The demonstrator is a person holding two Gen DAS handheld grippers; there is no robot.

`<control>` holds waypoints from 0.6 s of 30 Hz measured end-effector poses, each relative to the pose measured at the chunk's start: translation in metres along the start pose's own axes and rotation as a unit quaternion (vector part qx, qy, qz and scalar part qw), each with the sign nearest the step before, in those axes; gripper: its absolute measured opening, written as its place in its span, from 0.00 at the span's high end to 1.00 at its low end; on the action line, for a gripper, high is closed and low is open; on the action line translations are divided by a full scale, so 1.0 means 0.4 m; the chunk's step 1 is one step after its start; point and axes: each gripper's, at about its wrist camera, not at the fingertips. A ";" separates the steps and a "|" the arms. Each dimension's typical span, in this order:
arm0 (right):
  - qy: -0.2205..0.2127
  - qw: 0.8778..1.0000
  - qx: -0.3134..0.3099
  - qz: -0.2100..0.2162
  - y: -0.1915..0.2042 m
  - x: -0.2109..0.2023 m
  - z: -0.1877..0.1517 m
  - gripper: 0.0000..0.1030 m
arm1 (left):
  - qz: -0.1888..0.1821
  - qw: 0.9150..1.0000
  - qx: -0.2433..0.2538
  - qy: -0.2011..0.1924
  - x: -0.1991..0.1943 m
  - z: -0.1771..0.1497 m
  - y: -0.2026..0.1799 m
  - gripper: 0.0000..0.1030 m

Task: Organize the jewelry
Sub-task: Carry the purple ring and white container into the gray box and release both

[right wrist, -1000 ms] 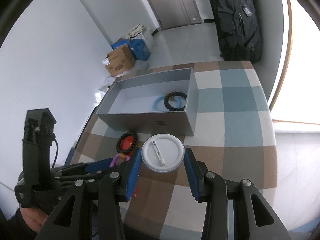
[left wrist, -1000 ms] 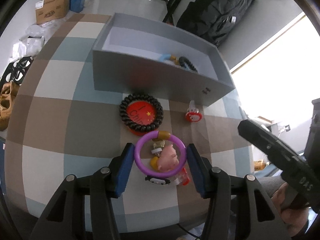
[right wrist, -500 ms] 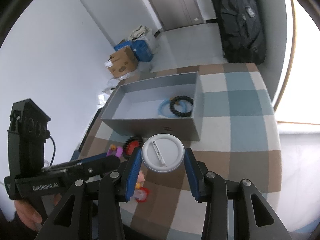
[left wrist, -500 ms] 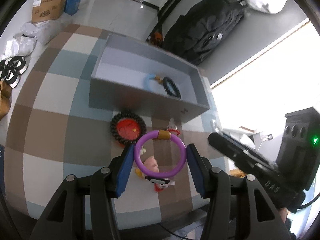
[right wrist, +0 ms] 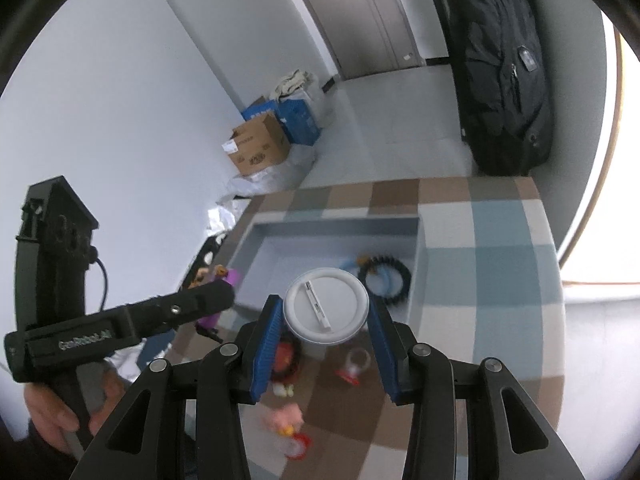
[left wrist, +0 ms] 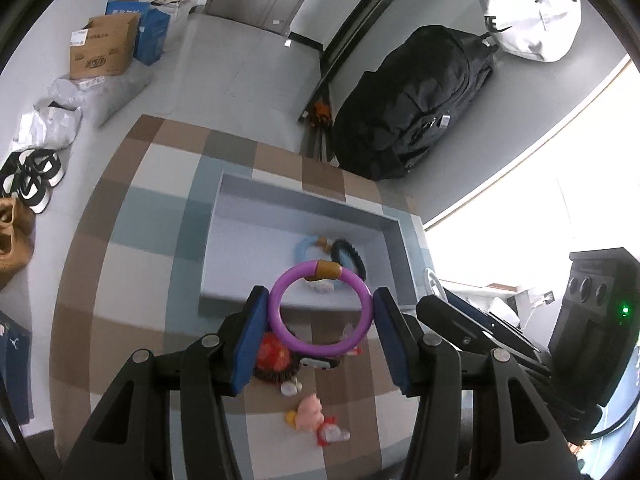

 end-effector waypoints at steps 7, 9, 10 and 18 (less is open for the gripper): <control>-0.004 1.000 0.005 0.005 0.014 0.034 0.045 0.59 | -0.006 1.000 -0.008 0.003 0.029 0.032 0.017 0.54; -0.005 1.000 0.004 0.001 0.015 0.040 0.053 0.59 | -0.009 1.000 -0.013 0.003 0.037 0.044 0.026 0.54; -0.005 1.000 0.008 -0.001 0.011 0.044 0.056 0.59 | -0.010 1.000 -0.018 0.002 0.036 0.047 0.029 0.54; 0.003 1.000 0.018 -0.005 -0.005 0.078 0.076 0.59 | -0.021 0.999 -0.044 0.013 0.070 0.071 0.057 0.54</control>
Point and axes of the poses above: each gripper's, at about its wrist camera, not at the fingertips, and x roughly the way its jaws point, y to its left, z to its top, and after that the axes turned 11 degrees about -z, right-handed
